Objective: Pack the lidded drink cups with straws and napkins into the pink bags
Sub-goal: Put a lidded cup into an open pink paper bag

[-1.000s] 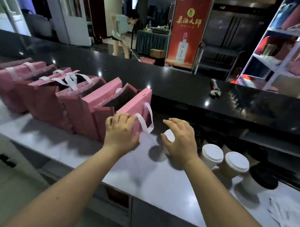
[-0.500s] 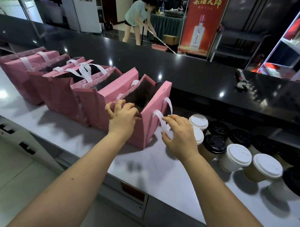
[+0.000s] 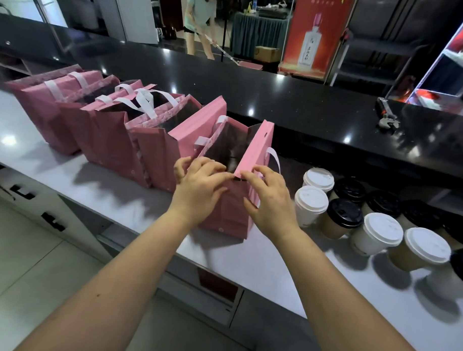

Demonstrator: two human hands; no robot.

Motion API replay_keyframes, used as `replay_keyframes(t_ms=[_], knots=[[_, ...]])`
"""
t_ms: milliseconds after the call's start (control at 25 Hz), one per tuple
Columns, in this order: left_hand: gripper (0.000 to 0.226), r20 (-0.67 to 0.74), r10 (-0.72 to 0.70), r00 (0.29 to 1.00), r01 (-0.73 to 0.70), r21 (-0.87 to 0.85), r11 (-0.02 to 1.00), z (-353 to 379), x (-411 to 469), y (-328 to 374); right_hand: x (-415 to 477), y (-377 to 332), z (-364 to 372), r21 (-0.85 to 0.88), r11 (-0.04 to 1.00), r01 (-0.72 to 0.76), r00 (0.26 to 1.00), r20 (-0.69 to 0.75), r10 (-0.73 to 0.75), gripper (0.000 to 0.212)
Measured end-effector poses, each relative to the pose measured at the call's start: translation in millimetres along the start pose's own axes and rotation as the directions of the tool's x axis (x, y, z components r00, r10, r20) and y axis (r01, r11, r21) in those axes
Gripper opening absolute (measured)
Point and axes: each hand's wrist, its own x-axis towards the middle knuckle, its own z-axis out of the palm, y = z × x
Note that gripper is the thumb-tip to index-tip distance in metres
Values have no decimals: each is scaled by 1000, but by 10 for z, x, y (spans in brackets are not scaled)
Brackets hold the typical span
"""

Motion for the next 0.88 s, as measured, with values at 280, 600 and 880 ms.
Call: replay_keyframes(t_ms=[280,600,880], knots=[[24,32,-221,975,222,-43,974,-40,-46,-330,12,-163,106,-180,983,27,993,-108,-47,50],[23,-196,-121,973,70,-250,966,-111,-293,482,-126,107,-112,-224,970,-94,987,-151,61,33],[28,-196,-80,977,29,-247,969,-169,-444,451,-69,117,-187,-154,982,-110,992,-75,99,14]])
